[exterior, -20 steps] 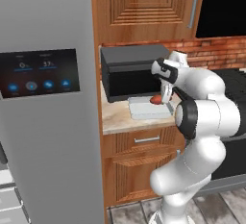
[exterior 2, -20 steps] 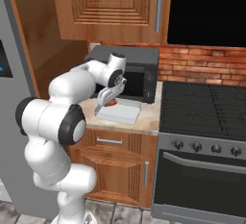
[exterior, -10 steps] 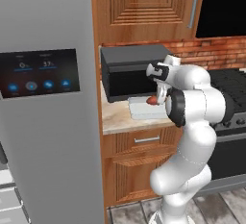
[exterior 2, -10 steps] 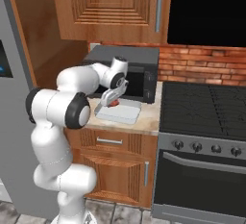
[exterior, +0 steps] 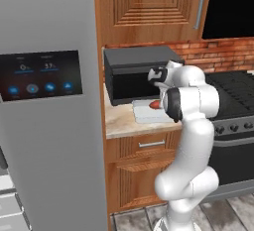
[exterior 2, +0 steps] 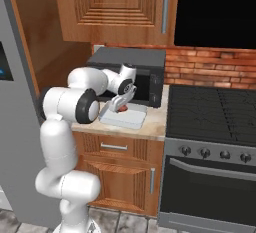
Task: Take the sweet potato and sweet potato out of the freezer and place them in the tupperware container on the counter. Then put the tupperware containing the vegetables back in the freezer.
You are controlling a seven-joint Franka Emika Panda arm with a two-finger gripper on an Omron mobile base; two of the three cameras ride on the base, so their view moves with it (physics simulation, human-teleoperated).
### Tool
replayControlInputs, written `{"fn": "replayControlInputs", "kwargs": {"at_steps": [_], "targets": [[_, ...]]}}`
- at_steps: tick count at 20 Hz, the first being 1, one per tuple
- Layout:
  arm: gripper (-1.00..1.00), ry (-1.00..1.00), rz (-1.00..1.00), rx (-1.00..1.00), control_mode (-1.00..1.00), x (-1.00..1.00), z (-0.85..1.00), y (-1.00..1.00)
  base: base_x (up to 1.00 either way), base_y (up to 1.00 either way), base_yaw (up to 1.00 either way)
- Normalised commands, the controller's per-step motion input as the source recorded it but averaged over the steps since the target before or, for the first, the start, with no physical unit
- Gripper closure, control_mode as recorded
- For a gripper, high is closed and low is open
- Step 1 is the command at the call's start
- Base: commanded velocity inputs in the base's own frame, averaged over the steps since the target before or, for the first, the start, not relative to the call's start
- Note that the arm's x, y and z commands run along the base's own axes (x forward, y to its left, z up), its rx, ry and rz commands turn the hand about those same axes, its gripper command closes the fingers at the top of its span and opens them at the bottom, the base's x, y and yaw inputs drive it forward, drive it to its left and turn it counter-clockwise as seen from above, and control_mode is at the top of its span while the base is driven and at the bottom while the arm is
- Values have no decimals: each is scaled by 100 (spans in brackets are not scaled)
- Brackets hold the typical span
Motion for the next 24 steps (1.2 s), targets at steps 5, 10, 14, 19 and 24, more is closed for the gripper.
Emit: {"fn": "replayControlInputs", "kwargs": {"at_steps": [5,10,14,19,24], "targets": [[100,0,0,0,-100,34,-29,-8,0,0,0],[100,0,0,0,-100,24,-29,-1,0,0,0],[100,0,0,0,-100,13,-21,0,0,0,0],[100,-1,0,0,-100,2,-21,0,0,0,0],[100,-5,1,0,-100,0,-21,0,0,0,0]]}}
